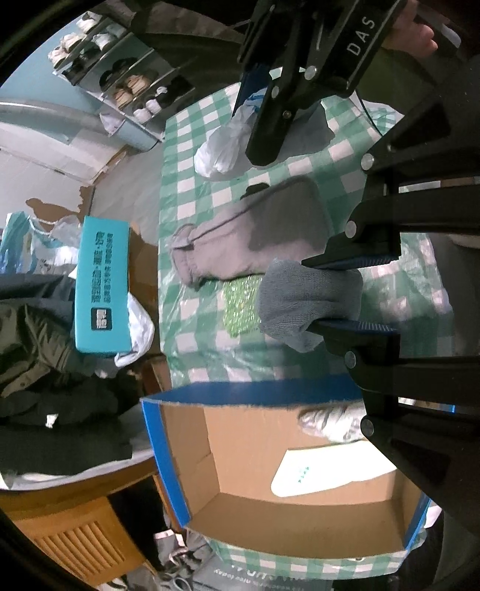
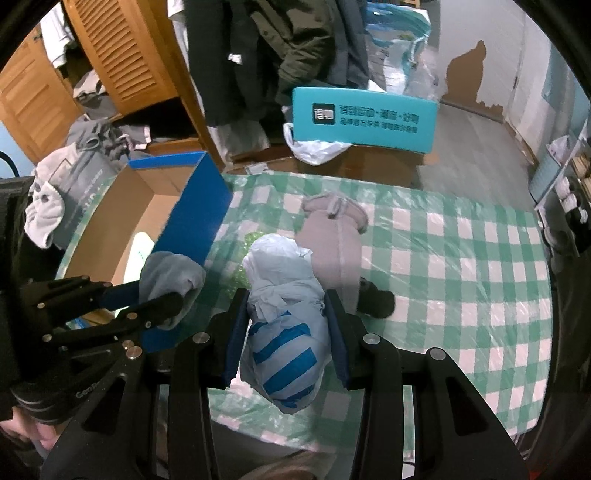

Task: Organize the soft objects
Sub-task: 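Lift both socks and carry them toward the cardboard box, then lower the grey sock and blue-striped sock into the box and open both grippers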

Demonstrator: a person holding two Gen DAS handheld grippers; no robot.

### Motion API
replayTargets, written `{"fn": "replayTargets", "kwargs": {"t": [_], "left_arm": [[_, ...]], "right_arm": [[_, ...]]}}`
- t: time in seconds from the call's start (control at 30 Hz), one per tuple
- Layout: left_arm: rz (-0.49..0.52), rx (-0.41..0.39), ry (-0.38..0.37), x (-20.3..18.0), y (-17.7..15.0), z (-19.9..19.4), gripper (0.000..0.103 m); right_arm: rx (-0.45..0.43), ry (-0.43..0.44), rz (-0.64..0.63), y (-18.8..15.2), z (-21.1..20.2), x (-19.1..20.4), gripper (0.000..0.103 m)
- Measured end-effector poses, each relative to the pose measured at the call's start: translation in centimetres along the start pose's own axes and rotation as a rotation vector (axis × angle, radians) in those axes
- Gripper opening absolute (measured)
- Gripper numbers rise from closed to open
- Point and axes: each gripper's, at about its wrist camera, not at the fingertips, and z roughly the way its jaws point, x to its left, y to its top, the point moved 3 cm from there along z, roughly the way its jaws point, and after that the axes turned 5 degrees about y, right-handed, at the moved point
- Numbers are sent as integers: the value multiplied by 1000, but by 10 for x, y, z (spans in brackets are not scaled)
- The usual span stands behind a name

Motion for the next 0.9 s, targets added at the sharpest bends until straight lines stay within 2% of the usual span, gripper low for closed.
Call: {"fn": "replayTargets", "kwargs": {"t": [0.9], "left_arm": [[-131, -36, 84, 97, -11, -14, 24]], "right_arm": [[46, 54, -131, 31, 42, 91, 39]]}}
